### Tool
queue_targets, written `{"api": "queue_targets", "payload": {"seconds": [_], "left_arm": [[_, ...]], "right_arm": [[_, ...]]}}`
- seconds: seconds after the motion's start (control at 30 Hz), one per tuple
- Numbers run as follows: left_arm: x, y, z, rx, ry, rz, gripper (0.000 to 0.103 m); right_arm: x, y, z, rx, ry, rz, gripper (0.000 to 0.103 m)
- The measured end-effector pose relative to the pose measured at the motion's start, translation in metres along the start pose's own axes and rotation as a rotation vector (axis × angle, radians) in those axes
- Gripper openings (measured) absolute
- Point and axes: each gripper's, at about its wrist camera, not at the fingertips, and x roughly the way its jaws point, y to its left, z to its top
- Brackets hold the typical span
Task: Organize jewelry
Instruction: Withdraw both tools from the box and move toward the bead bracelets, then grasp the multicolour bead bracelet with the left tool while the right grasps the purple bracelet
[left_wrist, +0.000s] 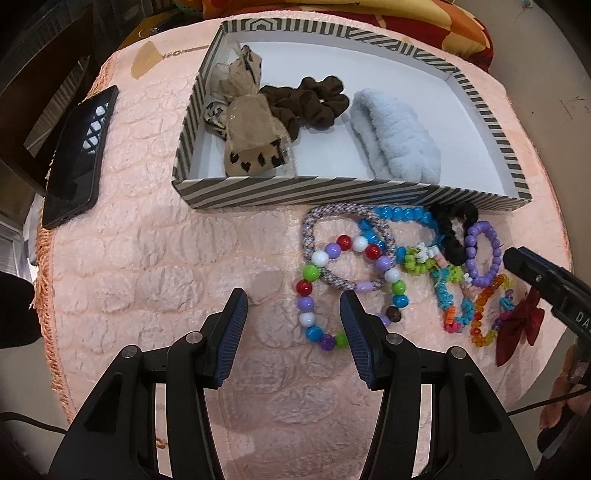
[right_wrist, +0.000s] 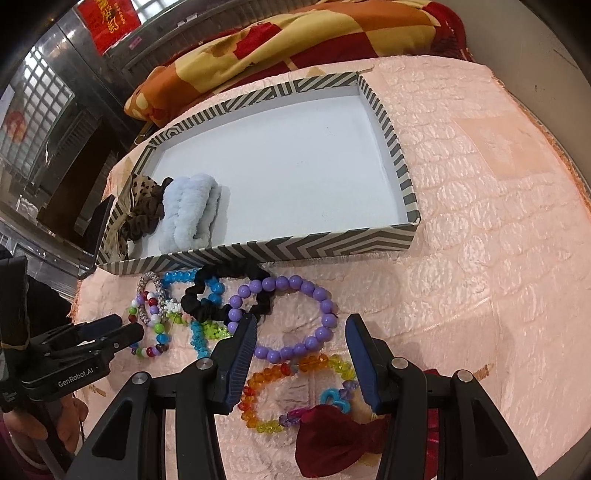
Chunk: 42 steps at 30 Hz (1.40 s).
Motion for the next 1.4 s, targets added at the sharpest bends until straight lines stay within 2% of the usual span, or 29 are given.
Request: {"api": "queue_targets", "payload": {"seconds": [0.3,0.43,0.47,0.6,0.8,1.0,1.4], "left_arm": [[0.004,-0.002,0.001,0.030,-0.002,0.033,0.051],[0.003,-0.006,0.001,0.035,-0.021,0.053,0.029],[0.003,-0.005,0.002,0.027,-0.021,0.043,0.027],[0.003,-0.001,0.004,0.011,-0.028,0.033,0.015],[0.004,0.006,0.004,0.005,-0.035,0.029,0.008],[0.000,0.019,0.004,-0.035,-0.023,-0.045,0.008],[-0.046,0.010,0.001,0.045,-0.114,-0.039,0.008]], "right_arm": [[0.013,-0.005,0.007,-0.023,0.016,-0.015,0.048],[0.022,-0.001,0.011,-0.058,0.031,-0.043,0.048],[0.024,0.000,0.012,-0.073,0.030,-0.054,0.047],[0.030,0.005,0.014,-0.134,0.016,-0.114,0.033],[0.031,0.009,0.011,-0.200,-0.008,-0.183,0.009],[0.010,0.005,0.011,-0.164,-0.070,-0.118,0.009],[-0.048,0.034,0.016,-0.185,-0.180,-0.021,0.009]]}}
